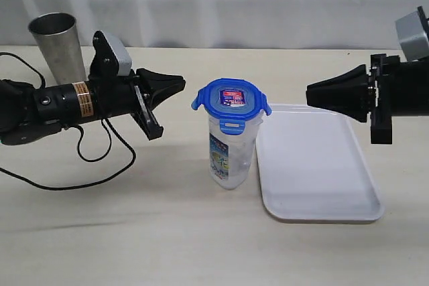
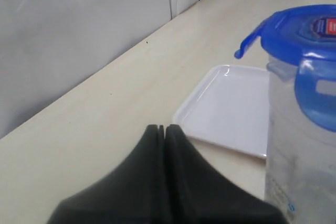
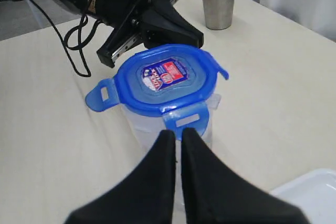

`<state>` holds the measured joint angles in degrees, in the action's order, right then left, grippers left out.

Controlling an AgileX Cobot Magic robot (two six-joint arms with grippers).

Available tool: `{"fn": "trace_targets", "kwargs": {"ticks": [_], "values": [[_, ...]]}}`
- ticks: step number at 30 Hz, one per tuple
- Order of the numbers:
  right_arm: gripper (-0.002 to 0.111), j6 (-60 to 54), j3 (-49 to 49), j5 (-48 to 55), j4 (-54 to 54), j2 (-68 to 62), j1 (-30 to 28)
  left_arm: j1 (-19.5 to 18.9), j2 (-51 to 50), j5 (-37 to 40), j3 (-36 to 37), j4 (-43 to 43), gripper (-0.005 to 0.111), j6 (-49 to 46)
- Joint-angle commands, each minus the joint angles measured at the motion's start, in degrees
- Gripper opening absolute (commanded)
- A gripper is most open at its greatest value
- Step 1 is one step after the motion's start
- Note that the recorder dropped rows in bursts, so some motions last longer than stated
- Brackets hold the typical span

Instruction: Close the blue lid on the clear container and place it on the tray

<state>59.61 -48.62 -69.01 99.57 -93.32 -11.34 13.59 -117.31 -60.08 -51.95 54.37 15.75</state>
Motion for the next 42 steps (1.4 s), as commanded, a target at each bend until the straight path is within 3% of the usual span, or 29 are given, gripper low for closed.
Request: {"fn": "trace_targets", "kwargs": {"ticks": [1, 14, 19, 42], "values": [[0.004, -1.2, 1.5, -1.0, 0.4, -0.6, 2.6, 0.7, -0.1, -2.0, -0.3, 1.7, 0.0, 0.8], [0.004, -3.3, 2.8, 1.5, 0.4, -3.6, 3.5, 1.0, -0.1, -4.2, -0.3, 8.0, 0.0, 2.5], [0.004, -2.9, 2.8, 1.4, 0.4, -4.0, 3.5, 1.0, 0.2, -8.6, -0.3, 8.0, 0.0, 2.3], [0.004, -3.4, 2.8, 1.5, 0.4, -4.2, 3.5, 1.0, 3.2, -6.1, -0.2, 15.1, 0.0, 6.8]]}}
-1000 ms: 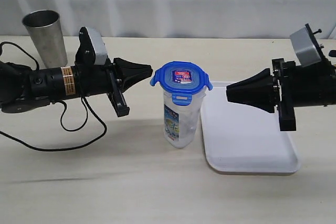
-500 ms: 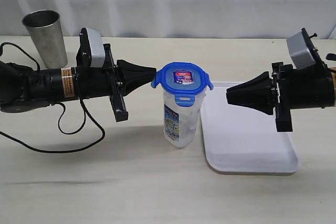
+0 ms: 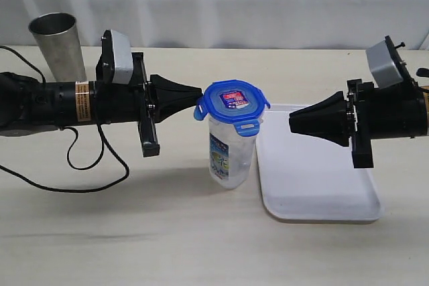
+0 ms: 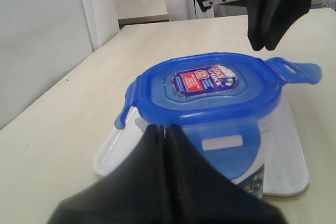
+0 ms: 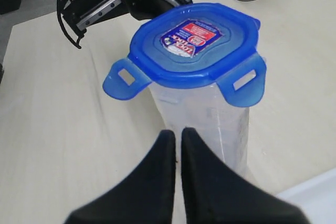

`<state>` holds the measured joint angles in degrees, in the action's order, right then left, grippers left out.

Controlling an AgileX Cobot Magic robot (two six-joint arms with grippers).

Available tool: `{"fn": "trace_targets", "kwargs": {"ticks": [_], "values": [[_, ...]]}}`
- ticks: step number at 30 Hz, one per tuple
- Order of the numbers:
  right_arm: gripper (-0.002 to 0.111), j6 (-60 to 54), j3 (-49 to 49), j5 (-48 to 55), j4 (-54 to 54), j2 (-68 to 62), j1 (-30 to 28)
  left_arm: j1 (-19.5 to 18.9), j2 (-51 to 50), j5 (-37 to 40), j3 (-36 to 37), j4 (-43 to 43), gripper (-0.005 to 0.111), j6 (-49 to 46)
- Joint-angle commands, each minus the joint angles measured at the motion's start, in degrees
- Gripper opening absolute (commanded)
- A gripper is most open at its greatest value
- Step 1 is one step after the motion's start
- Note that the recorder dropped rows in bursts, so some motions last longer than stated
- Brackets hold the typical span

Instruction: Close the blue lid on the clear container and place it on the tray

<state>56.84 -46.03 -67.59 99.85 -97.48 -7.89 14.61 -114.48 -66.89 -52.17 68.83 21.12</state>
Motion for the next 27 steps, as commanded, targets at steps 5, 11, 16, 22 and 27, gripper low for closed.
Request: {"fn": "trace_targets", "kwargs": {"ticks": [5, 11, 16, 22, 27], "values": [[0.004, -0.6, 0.2, 0.1, -0.9, 0.0, 0.1, 0.0, 0.4, 0.6, 0.0, 1.2, 0.0, 2.5], [0.004, -1.7, 0.2, 0.1, -2.2, 0.0, 0.1, 0.0, 0.5, 0.2, 0.0, 3.1, 0.0, 4.5], [0.004, -1.7, 0.2, 0.1, -2.5, 0.0, 0.1, 0.0, 0.9, 0.9, 0.0, 3.5, 0.0, 4.6], [0.004, -1.7, 0.2, 0.1, -2.7, 0.0, 0.1, -1.1, 0.9, 1.4, 0.0, 3.1, 0.0, 4.6], [0.004, -1.8, 0.2, 0.2, -2.7, 0.0, 0.1, -3.4, 1.6, 0.0, 0.0, 5.3, 0.0, 9.1]]}}
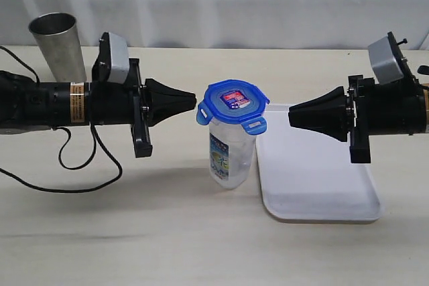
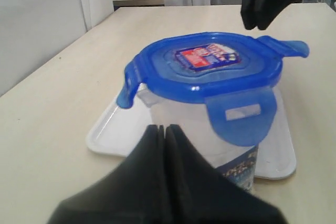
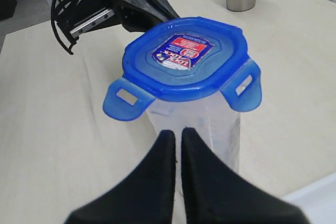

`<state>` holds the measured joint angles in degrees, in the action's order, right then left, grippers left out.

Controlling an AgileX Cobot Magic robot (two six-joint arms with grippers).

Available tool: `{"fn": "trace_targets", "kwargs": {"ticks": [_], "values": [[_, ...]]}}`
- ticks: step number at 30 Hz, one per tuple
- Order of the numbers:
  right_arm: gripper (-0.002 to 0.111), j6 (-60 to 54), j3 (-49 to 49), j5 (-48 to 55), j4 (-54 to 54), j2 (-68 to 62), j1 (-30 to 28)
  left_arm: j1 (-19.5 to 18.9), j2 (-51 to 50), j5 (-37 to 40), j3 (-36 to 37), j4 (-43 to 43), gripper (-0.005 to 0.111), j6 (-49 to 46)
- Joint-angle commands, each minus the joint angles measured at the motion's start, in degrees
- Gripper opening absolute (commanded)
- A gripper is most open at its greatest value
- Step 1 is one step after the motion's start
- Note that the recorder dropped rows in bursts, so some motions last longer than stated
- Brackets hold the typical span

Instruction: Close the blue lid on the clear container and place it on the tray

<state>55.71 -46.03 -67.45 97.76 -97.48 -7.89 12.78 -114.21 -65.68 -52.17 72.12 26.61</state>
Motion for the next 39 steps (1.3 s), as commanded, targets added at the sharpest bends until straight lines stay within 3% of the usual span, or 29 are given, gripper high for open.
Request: {"fn": "trace_targets", "kwargs": {"ticks": [1, 10, 18, 26, 39], "values": [[0.004, -0.6, 0.2, 0.1, -0.7, 0.0, 0.1, -1.9, 1.6, -1.4, 0.0, 3.0, 0.0, 3.9], [0.004, -0.5, 0.2, 2.4, -0.9, 0.0, 0.1, -2.0, 3.3, -3.0, 0.0, 8.0, 0.0, 9.2], [0.004, -0.5, 0.2, 2.7, -1.9, 0.0, 0.1, -1.6, 3.3, -3.2, 0.0, 7.4, 0.0, 10.3], [0.004, -0.5, 0.2, 2.7, -1.9, 0.0, 0.1, 3.2, 3.2, 7.5, 0.0, 2.4, 0.0, 6.0], [0.004, -0.5, 0.2, -0.6, -2.5, 0.0, 1.2, 3.2, 3.4, 7.6, 0.0, 2.6, 0.0, 6.0]]}}
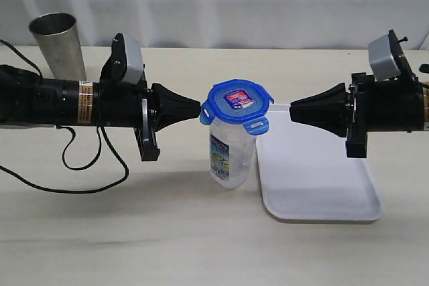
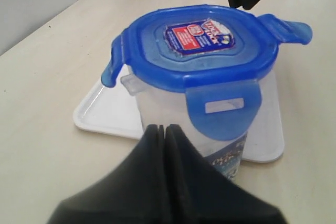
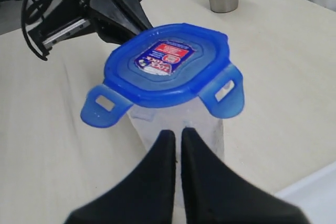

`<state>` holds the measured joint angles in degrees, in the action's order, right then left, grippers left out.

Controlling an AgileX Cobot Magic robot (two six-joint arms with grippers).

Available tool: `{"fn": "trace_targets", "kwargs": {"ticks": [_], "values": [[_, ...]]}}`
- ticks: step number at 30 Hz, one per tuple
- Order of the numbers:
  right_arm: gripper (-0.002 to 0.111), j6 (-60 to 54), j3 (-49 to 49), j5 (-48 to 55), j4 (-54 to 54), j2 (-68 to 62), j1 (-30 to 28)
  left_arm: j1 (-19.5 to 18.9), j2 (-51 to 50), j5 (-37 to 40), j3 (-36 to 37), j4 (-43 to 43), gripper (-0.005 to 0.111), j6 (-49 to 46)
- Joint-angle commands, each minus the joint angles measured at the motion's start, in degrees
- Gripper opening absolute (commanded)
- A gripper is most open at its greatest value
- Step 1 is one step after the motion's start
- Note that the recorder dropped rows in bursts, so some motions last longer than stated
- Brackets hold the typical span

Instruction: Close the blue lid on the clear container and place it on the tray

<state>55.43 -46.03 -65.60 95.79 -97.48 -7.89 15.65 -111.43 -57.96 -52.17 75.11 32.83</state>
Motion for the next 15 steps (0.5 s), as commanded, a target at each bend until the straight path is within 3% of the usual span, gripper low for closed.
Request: {"fn": "trace_targets", "kwargs": {"ticks": [1, 7, 15], "values": [[0.004, -0.2, 0.2, -1.8, -0.2, 0.0, 2.1, 0.3, 0.6, -0.1, 0.0, -0.4, 0.0, -0.2], [0.004, 0.0, -0.7, 7.2, -1.1, 0.0, 7.4, 0.3, 0.6, -0.1, 0.0, -0.4, 0.0, -0.2], [0.004, -3.5, -0.7, 12.2, -6.6, 0.0, 8.1, 0.3, 0.6, -1.1, 0.0, -0.4, 0.0, -0.1]]}}
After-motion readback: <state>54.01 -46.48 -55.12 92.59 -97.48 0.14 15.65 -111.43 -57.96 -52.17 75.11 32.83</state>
